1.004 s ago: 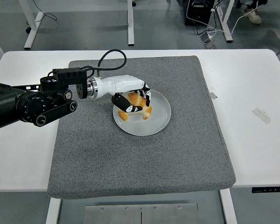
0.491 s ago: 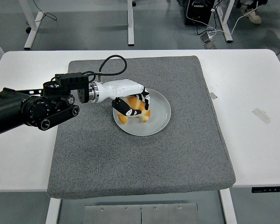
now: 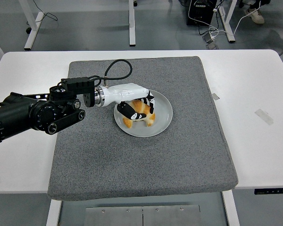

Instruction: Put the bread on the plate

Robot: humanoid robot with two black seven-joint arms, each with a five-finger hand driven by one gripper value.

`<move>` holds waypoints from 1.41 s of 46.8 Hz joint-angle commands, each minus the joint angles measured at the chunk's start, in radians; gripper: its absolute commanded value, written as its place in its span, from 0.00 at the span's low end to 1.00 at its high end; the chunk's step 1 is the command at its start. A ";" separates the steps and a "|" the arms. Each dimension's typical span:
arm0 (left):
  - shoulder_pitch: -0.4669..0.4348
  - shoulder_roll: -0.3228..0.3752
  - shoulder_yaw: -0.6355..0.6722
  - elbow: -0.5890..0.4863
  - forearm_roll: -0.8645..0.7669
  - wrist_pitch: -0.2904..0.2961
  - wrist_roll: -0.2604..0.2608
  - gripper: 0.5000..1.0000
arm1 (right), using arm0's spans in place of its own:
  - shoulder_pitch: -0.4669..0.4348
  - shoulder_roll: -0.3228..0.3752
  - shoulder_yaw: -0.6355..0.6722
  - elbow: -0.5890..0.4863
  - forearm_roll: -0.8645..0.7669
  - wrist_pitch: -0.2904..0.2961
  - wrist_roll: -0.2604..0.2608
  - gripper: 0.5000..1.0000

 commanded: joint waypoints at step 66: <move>-0.049 0.022 -0.077 0.024 -0.653 0.011 0.014 0.95 | 0.000 0.000 -0.001 0.000 0.000 0.000 0.000 1.00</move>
